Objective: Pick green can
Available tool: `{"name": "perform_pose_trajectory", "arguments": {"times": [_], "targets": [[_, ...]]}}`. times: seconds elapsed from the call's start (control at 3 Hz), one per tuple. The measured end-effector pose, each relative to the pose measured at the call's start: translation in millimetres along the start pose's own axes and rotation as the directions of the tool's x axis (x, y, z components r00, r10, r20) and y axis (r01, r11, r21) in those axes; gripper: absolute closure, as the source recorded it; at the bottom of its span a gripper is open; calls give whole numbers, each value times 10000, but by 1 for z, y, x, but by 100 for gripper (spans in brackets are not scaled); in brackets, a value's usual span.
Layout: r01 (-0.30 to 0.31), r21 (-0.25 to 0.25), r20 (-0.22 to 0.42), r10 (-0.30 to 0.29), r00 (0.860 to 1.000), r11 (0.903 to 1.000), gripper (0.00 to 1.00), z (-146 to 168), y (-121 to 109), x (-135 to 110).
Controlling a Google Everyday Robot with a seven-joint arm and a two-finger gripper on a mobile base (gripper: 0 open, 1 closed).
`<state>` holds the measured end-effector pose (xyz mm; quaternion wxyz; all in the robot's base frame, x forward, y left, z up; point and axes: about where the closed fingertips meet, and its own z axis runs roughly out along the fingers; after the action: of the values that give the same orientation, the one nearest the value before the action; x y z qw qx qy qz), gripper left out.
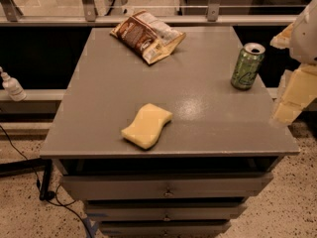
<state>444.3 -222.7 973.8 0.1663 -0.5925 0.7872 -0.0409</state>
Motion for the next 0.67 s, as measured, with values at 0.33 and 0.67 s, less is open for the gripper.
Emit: {"name": "perform_pose_trajectory", "arguments": {"times": [0.33,0.67], "targets": [[-725,431,467,705,9964,9964,0,10,-24,27],[-1657,973,1448,1508,9779,9814,0,18,-62,62]]}}
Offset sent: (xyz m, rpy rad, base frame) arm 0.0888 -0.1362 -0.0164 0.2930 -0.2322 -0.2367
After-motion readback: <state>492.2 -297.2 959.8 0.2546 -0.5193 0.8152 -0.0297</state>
